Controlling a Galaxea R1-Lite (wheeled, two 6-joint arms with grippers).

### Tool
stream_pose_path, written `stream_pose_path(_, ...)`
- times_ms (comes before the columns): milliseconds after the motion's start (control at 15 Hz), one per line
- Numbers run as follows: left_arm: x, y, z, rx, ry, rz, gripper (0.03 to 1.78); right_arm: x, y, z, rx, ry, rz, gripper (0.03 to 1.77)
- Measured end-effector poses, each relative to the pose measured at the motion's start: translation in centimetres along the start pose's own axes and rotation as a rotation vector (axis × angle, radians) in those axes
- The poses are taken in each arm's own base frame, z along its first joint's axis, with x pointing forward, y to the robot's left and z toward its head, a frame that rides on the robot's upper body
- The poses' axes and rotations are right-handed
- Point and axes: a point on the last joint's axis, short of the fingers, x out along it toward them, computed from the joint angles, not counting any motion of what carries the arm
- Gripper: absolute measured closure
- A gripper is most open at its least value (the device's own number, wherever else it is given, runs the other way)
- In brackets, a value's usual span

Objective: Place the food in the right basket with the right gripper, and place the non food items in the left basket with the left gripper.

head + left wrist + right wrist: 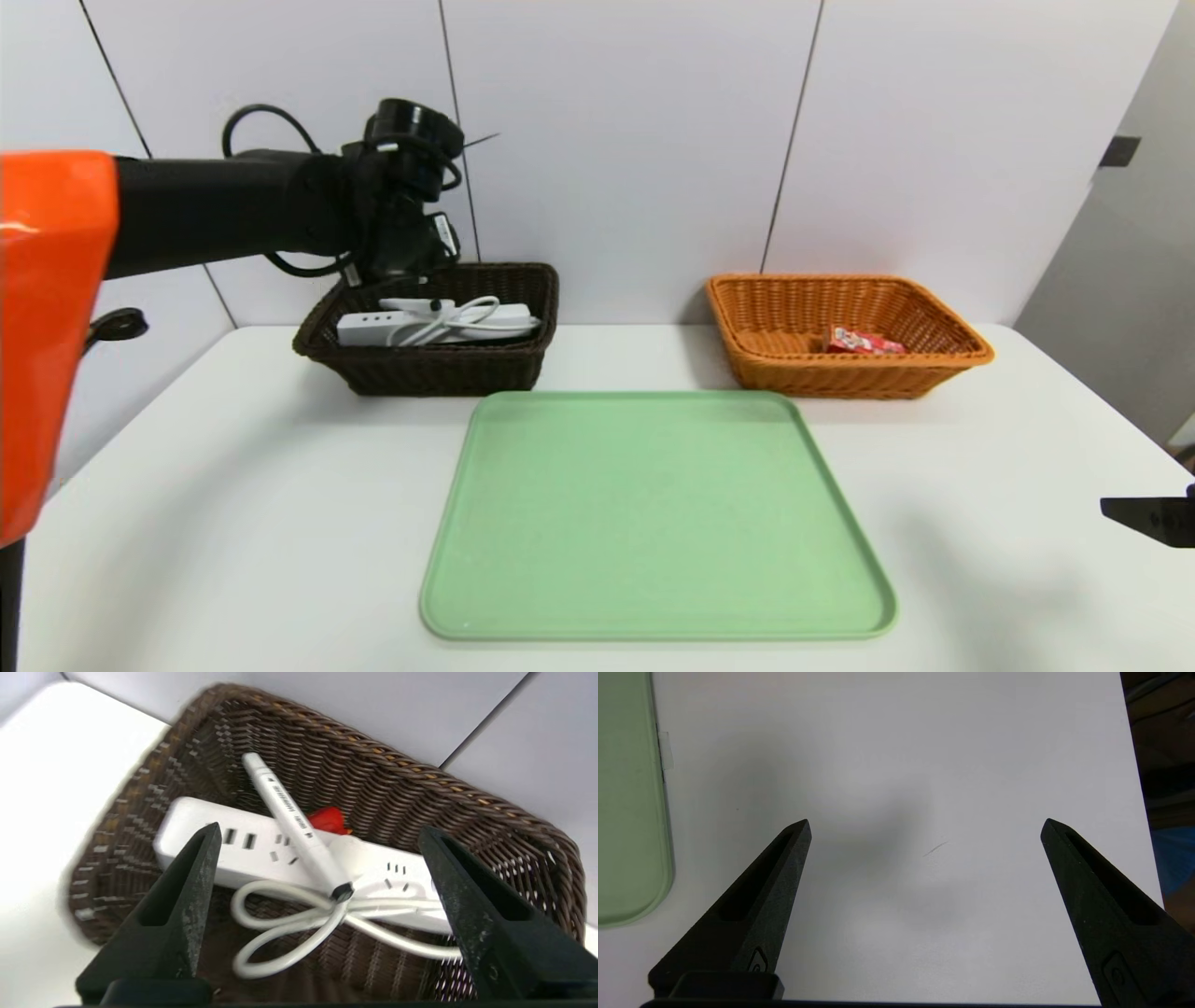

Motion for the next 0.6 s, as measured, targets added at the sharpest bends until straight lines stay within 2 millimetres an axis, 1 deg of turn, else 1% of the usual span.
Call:
stream_pose_path(133,-2.5,1.5,1.8,0.082,0.006,-0.019,0.26,-0.3,0.0,0.4,0.004,-0.021,0.001,0.10)
stream_pose_path(267,-4.9,3.4,3.1,0.210,0.030,-0.098,0.22,-0.6,0.0,0.8,0.004,-0.042,0.017,0.10)
stream_pose_path(467,-8.1,6.8,2.9,0.419,0.102,-0.281,0.19,-1.4,0.1,1.2,-0.014,-0.078,0.056,0.10)
stream_pose_path(600,-10.7,9.1,2.3,0.525,0.131,-0.426,0.17,-2.3,0.1,2.1,-0.036,-0.127,0.121,0.10)
